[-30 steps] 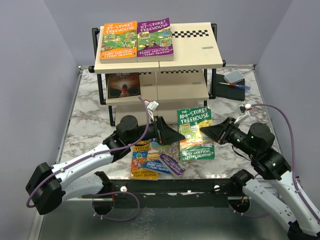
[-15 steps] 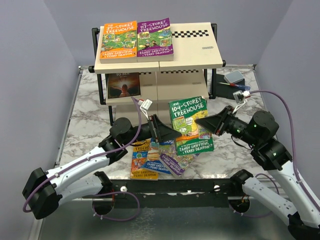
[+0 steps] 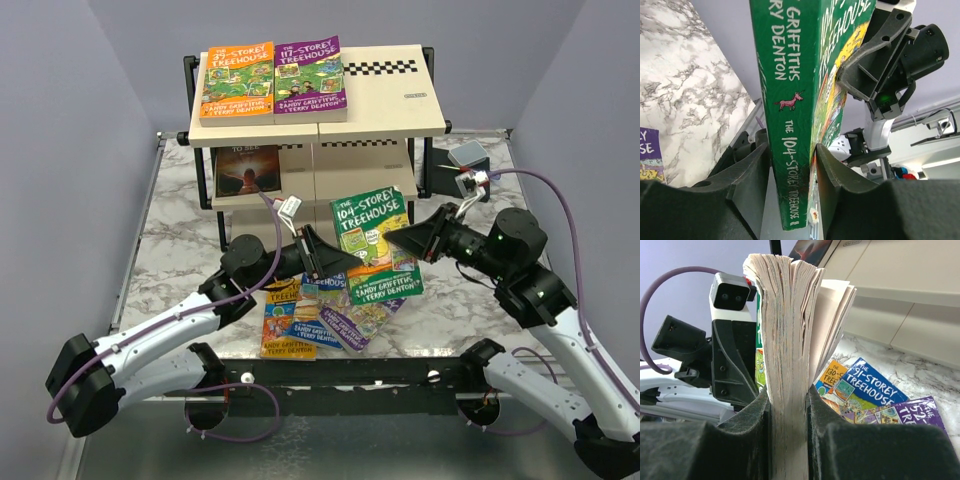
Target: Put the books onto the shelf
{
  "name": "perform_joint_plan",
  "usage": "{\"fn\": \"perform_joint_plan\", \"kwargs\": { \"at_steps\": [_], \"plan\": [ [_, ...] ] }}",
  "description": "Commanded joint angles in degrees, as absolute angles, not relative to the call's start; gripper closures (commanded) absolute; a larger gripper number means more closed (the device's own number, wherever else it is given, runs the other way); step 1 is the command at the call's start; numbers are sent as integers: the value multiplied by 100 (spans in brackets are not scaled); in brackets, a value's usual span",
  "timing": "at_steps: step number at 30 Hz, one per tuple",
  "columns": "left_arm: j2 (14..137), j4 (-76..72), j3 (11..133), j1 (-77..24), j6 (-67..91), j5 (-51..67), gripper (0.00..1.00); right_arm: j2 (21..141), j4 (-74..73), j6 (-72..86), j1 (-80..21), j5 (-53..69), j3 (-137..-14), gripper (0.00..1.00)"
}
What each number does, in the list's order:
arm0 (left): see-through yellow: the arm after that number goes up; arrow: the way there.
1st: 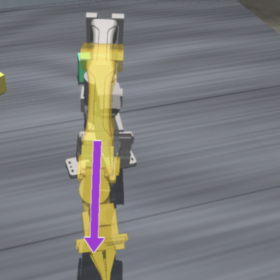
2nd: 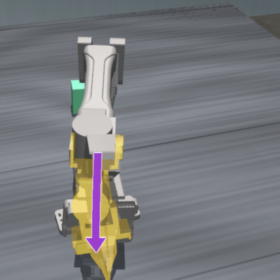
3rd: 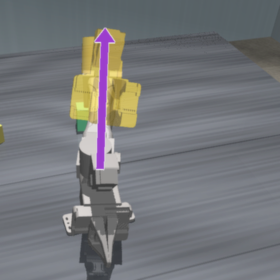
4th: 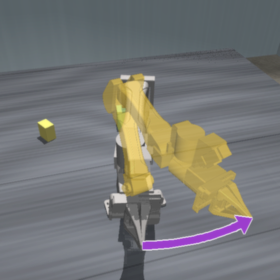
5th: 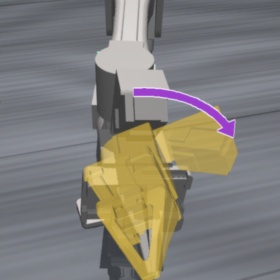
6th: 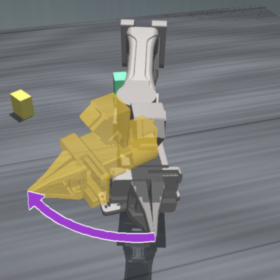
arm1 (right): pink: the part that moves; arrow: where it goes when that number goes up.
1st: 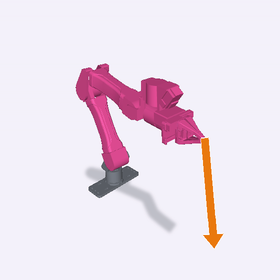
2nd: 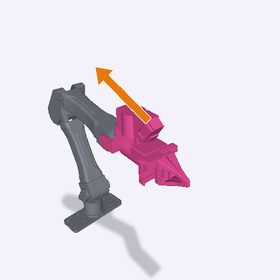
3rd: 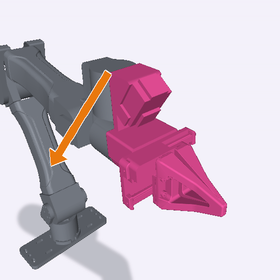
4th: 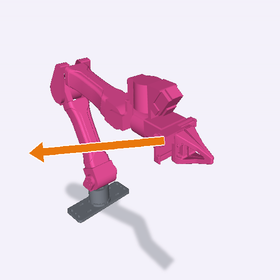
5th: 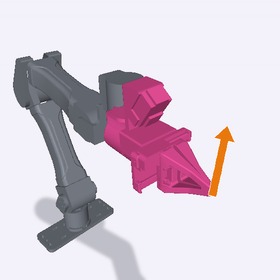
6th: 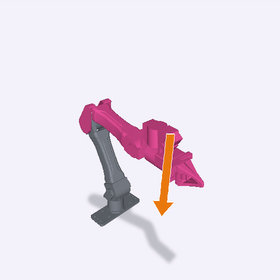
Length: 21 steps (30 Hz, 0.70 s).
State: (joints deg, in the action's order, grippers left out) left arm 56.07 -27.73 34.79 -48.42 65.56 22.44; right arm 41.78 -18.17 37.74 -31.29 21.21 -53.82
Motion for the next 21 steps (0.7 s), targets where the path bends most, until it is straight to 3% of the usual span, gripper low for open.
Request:
{"fn": "perform_joint_plan", "kwargs": {
  "at_steps": [1, 11, 15, 18, 21],
  "plan": [
    [5681, -2683, 3593, -4817, 6560, 1927, 58, 4276, -1531, 3744, -3142, 2079, -5781, 99],
    [5845, -2636, 3635, -4819, 6583, 1786, 60, 4546, -1678, 3664, -3155, 2088, -5910, 100],
    [5902, -2636, 3657, -4816, 6566, 1783, 76, 4545, -1859, 3560, -3154, 1994, -5949, 100],
    [5903, -2633, 3682, -4816, 6559, 1752, 100, 4467, -2044, 3472, -3155, 1840, -5942, 99],
    [5831, -2683, 3683, -4821, 6511, 1716, 100, 4356, -2247, 3401, -3155, 1671, -5909, 97]
  ]
}}
